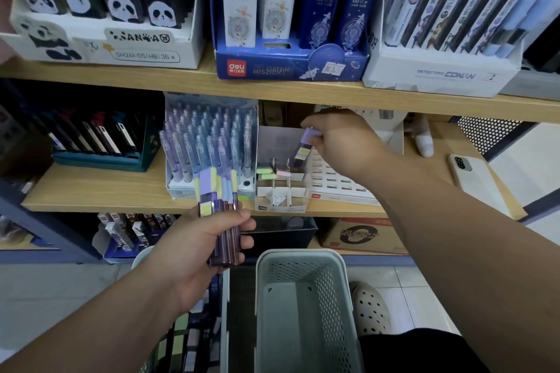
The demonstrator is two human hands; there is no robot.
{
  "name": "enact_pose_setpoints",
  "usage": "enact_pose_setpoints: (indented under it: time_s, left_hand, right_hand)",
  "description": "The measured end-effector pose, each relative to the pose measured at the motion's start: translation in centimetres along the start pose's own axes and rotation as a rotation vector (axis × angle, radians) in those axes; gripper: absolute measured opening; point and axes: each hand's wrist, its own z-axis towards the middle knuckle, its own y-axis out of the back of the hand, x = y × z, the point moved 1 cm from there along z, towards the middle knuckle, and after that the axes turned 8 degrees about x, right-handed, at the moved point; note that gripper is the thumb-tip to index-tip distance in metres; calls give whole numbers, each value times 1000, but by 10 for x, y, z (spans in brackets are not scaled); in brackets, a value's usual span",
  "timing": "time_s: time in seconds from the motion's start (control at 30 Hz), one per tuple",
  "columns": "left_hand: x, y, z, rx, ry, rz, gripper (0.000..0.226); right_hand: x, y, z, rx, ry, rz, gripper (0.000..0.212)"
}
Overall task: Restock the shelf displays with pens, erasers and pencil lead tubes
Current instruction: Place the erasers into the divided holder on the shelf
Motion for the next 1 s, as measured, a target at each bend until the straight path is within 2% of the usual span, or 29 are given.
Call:
enact_pose_setpoints:
  time_s: [0.17,0.53,0.6,0.67,0.8,0.9,1.0]
  left_hand:
    - [-2,3,-1,3,-1,-6,44]
    - [-4,3,-2,3,-5,-19,41]
    - [-4,2,-2,2,-4,-23,37]
    - [-4,1,-2,6,-5,-27,33]
    - [-2,-2,-3,10,-12,-18,36]
    - [-1,-4,-5,14,-6,-17,36]
    - [0,-6,-5,37,8,-25,45]
  right_hand:
    - [4,-10,11,5,-28,-6,11]
    - [-2,-19,4,-72,-59,26,12]
    - [-4,-20,0,-82,-44,51,6]
    - [-6,-21,-6,-91,-5,85,11]
    - [-6,-25,-18,-42,55,86,9]
    - [-8,-27,-23,15,56,112,17]
    - [-9,-21,-28,-20,30,192,13]
